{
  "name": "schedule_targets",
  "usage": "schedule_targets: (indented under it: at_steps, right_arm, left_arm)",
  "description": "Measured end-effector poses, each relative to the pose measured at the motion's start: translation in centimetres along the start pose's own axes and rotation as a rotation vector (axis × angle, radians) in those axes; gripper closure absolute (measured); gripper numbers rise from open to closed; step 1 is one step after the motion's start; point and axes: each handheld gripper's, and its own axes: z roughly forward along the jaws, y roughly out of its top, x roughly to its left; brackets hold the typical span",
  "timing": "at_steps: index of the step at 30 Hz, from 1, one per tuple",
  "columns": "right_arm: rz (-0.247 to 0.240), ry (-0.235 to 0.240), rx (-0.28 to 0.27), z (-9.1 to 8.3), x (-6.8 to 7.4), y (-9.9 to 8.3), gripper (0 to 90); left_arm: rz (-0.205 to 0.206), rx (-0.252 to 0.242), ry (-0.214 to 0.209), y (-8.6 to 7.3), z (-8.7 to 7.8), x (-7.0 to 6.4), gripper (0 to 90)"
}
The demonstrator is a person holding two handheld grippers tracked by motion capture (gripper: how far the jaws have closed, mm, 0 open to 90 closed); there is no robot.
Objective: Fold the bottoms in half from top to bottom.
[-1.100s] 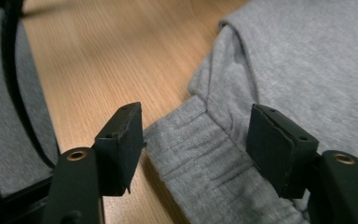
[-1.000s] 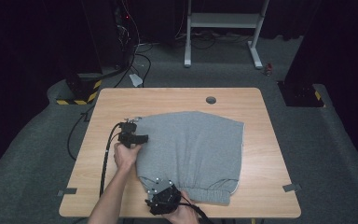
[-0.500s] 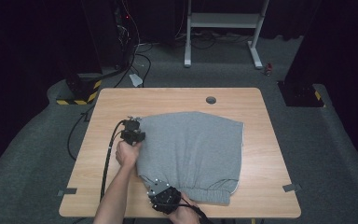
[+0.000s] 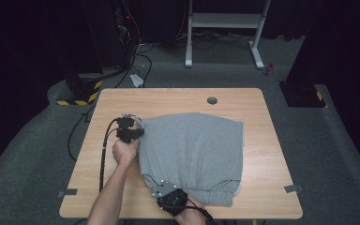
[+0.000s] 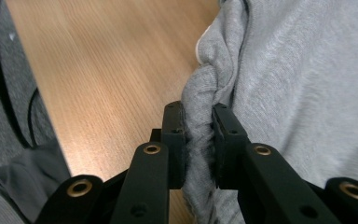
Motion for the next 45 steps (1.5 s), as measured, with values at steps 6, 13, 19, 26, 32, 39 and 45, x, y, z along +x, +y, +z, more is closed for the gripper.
schedule_targets:
  at_steps: [6,13,19,26,32,39,45]
  right_arm:
    - [0.033,0.019,-0.015,-1.4,-0.9,0.0,77.5]
    - [0.066,0.026,-0.048,-2.6,-1.6,0.1,77.7]
    - [0.064,0.028,-0.06,-3.6,-1.9,0.4,77.7]
    - [0.069,0.048,-0.063,-4.1,-2.2,0.8,77.8]
    - [0.056,0.076,-0.068,-4.2,-2.1,1.9,77.8]
    - [0.037,0.122,-0.098,-4.2,-1.9,3.7,77.9]
    - [0.018,0.142,-0.146,-4.8,-1.5,4.9,77.8]
  left_arm:
    - [0.017,-0.017,-0.025,0.7,-1.0,-0.3,85.9]
    - [0.034,-0.039,-0.046,1.8,-2.2,-0.8,86.0]
    - [0.015,-0.068,-0.072,2.5,-3.2,-0.8,86.0]
    - [0.005,-0.072,-0.068,2.5,-4.4,0.2,86.2]
    - [0.002,-0.085,-0.058,2.8,-6.1,1.2,86.3]
    - [-0.029,-0.116,-0.027,2.5,-9.1,3.3,86.3]
    - [-0.023,-0.138,-0.014,3.2,-11.6,3.4,86.3]
